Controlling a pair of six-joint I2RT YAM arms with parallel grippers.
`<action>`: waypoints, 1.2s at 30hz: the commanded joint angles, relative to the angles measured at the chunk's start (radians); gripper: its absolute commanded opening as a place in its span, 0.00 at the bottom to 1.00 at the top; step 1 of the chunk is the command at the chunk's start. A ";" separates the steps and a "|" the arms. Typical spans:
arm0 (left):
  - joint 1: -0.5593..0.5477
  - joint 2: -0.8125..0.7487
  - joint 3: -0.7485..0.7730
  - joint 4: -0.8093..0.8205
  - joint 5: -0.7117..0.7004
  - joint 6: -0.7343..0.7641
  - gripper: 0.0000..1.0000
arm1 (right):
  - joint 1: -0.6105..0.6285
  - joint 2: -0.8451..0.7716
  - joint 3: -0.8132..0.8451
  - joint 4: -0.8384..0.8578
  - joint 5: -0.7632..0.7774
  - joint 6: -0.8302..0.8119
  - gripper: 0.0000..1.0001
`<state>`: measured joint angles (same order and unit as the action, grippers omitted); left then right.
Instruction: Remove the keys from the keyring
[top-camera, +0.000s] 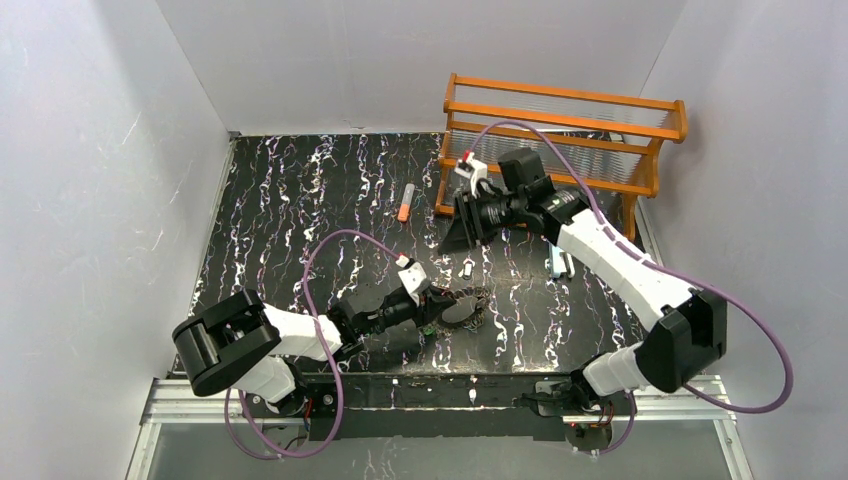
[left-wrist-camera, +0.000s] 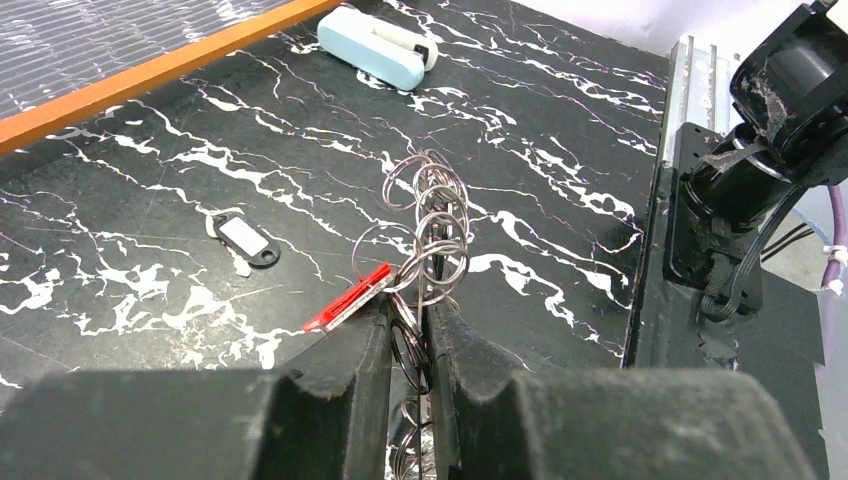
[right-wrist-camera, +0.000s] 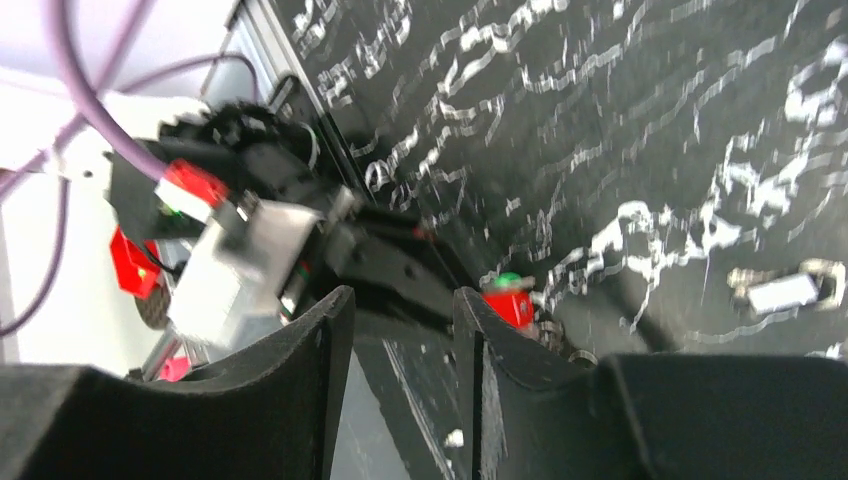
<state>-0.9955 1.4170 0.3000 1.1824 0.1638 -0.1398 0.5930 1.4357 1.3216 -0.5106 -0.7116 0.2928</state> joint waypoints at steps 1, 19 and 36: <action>0.009 -0.036 -0.010 0.071 -0.036 -0.014 0.00 | 0.002 -0.117 -0.111 -0.036 0.035 -0.070 0.47; 0.011 -0.046 -0.002 0.072 -0.048 -0.038 0.00 | 0.043 -0.165 -0.371 0.161 0.028 -0.030 0.36; 0.012 -0.062 -0.004 0.071 -0.057 -0.043 0.00 | 0.071 -0.128 -0.397 0.175 0.013 -0.028 0.26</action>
<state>-0.9894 1.4014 0.2970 1.1805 0.1272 -0.1764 0.6571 1.3155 0.9344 -0.3473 -0.6842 0.2676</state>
